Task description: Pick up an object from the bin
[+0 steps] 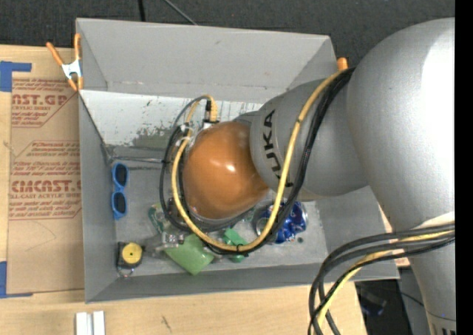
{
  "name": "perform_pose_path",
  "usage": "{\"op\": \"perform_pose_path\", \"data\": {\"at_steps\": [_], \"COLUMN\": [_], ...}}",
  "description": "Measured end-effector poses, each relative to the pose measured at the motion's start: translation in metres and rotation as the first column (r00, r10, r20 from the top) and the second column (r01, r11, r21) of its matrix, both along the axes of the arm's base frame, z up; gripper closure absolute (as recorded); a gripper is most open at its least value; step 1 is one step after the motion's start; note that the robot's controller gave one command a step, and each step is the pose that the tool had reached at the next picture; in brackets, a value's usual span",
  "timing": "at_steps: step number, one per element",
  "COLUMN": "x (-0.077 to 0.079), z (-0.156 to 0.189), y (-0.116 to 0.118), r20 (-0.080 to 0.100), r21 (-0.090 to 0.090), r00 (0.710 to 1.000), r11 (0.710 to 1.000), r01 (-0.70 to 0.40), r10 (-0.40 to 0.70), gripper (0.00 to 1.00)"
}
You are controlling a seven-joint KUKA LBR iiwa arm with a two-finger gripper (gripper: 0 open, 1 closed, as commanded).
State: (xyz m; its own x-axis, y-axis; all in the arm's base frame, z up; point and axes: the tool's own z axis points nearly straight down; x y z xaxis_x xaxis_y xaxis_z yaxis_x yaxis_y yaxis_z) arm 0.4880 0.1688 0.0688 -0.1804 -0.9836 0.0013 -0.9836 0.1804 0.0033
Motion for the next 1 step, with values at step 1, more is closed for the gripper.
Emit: {"op": "perform_pose_path", "data": {"at_steps": [1], "x": [0.0008], "z": [0.0005], "y": [0.0017], "r20": [0.002], "r21": [0.003], "r00": [1.000], "r11": [1.000], "r01": [-0.001], "r10": [0.001], "gripper": [1.00]}}
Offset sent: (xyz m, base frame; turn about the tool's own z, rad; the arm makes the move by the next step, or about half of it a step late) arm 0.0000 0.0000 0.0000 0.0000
